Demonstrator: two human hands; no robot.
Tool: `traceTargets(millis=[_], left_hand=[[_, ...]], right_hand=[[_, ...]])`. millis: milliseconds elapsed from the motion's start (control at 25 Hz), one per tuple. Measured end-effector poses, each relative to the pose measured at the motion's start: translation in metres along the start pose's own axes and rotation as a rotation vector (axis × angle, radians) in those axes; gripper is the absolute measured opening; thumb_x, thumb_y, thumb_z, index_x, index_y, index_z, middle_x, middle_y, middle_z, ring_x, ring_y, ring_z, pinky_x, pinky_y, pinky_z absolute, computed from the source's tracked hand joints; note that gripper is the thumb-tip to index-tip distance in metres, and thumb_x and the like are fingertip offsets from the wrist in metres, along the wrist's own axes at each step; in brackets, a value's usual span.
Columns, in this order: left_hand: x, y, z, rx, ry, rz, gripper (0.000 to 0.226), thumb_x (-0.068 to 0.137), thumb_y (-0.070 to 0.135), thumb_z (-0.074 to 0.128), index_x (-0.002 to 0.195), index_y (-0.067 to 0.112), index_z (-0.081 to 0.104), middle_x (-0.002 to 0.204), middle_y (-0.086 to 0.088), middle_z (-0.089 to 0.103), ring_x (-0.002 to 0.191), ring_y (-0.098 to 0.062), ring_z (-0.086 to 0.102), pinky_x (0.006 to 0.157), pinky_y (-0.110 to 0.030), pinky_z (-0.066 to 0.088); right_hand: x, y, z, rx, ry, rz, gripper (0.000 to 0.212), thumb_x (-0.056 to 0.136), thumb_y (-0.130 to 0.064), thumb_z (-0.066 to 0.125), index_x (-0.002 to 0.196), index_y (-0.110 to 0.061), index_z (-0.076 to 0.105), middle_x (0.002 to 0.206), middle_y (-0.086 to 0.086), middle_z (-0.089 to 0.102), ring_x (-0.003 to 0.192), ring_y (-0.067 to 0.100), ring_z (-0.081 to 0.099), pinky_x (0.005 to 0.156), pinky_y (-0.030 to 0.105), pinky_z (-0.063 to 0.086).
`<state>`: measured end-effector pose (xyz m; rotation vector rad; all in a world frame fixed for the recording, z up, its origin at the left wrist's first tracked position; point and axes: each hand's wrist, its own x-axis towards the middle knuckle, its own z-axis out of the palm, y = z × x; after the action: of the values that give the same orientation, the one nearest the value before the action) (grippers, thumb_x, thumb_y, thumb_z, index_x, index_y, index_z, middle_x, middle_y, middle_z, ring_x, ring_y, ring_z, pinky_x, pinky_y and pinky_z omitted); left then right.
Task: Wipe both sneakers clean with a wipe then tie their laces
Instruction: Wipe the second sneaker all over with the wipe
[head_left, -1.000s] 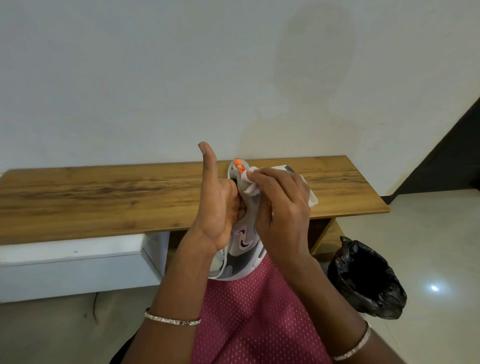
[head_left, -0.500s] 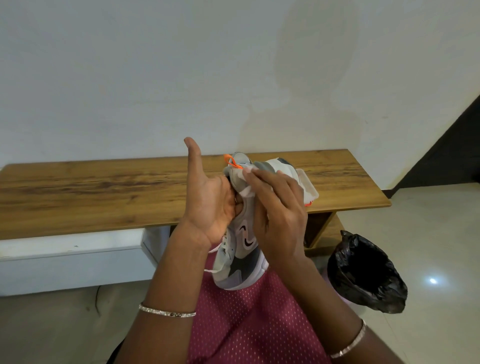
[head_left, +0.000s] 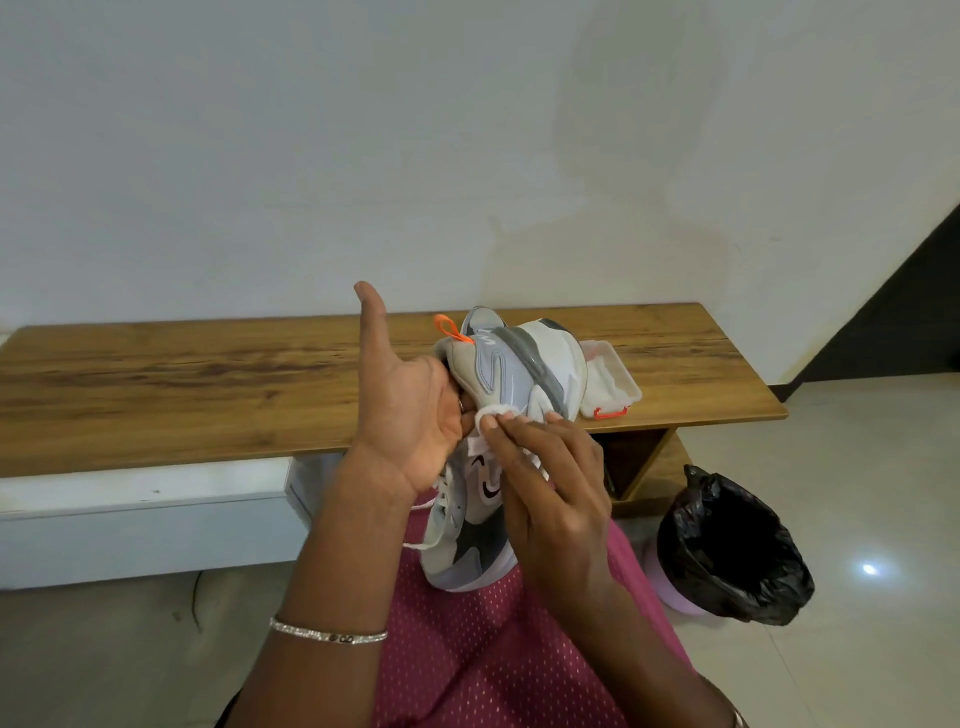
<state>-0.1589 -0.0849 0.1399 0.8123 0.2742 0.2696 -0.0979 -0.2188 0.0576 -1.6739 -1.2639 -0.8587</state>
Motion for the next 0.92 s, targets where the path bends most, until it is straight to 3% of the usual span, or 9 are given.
traceTargets(millis=[160, 280, 360, 480, 640, 800, 920], left_hand=[[-0.003, -0.003, 0.009, 0.048, -0.028, -0.005, 0.128, 0.071, 0.100, 0.023, 0.142, -0.002, 0.053, 0.146, -0.021, 0.052, 0.135, -0.030, 0.052, 0.121, -0.045, 0.032], [-0.007, -0.004, 0.012, 0.040, -0.014, 0.010, 0.125, 0.074, 0.098, 0.025, 0.136, -0.006, 0.058, 0.138, -0.020, 0.054, 0.125, -0.027, 0.055, 0.116, -0.040, 0.040], [-0.009, -0.001, 0.010, 0.034, -0.023, 0.009, 0.124, 0.074, 0.097, 0.028, 0.137, -0.005, 0.057, 0.136, -0.022, 0.059, 0.126, -0.030, 0.059, 0.111, -0.043, 0.044], [-0.012, 0.003, 0.005, 0.101, 0.039, 0.016, 0.120, 0.075, 0.096, 0.025, 0.136, -0.002, 0.058, 0.136, -0.025, 0.062, 0.129, -0.036, 0.059, 0.115, -0.049, 0.039], [-0.009, 0.004, -0.002, 0.159, 0.086, 0.013, 0.116, 0.077, 0.095, 0.027, 0.137, 0.001, 0.058, 0.134, -0.022, 0.064, 0.128, -0.035, 0.059, 0.117, -0.048, 0.037], [-0.008, 0.001, 0.004, 0.171, 0.118, 0.000, 0.110, 0.081, 0.090, 0.028, 0.132, -0.001, 0.063, 0.134, -0.024, 0.063, 0.129, -0.035, 0.059, 0.102, -0.039, 0.052], [-0.008, 0.002, 0.001, 0.088, 0.103, -0.010, 0.115, 0.077, 0.094, 0.032, 0.136, -0.001, 0.059, 0.139, -0.026, 0.059, 0.134, -0.038, 0.053, 0.114, -0.044, 0.043]], right_hand=[[0.044, 0.008, 0.001, -0.035, 0.033, 0.012, 0.020, 0.100, -0.011, 0.060, 0.109, -0.008, 0.076, 0.109, 0.007, 0.073, 0.102, 0.027, 0.067, 0.097, 0.049, 0.046], [0.062, 0.008, 0.004, -0.072, 0.004, 0.028, 0.020, 0.095, -0.008, 0.064, 0.112, -0.009, 0.075, 0.110, 0.006, 0.072, 0.101, 0.028, 0.065, 0.102, 0.049, 0.043], [0.053, 0.002, 0.006, -0.102, 0.011, 0.009, 0.021, 0.096, -0.012, 0.064, 0.114, -0.009, 0.074, 0.111, 0.006, 0.072, 0.101, 0.025, 0.064, 0.097, 0.044, 0.044], [0.020, -0.004, 0.007, -0.146, 0.031, 0.024, 0.024, 0.100, -0.017, 0.059, 0.117, -0.007, 0.073, 0.109, 0.007, 0.072, 0.100, 0.022, 0.063, 0.086, 0.038, 0.045], [0.002, 0.000, 0.005, -0.161, -0.002, 0.020, 0.026, 0.102, -0.020, 0.056, 0.116, -0.007, 0.073, 0.109, 0.007, 0.072, 0.101, 0.020, 0.060, 0.086, 0.035, 0.041], [0.031, 0.008, 0.007, -0.218, 0.020, 0.021, 0.024, 0.098, -0.019, 0.062, 0.116, -0.008, 0.074, 0.112, 0.008, 0.071, 0.103, 0.023, 0.060, 0.086, 0.040, 0.042], [0.037, 0.005, 0.010, -0.232, 0.027, 0.041, 0.026, 0.101, -0.022, 0.057, 0.117, -0.010, 0.074, 0.113, 0.007, 0.071, 0.104, 0.024, 0.059, 0.086, 0.041, 0.041]])
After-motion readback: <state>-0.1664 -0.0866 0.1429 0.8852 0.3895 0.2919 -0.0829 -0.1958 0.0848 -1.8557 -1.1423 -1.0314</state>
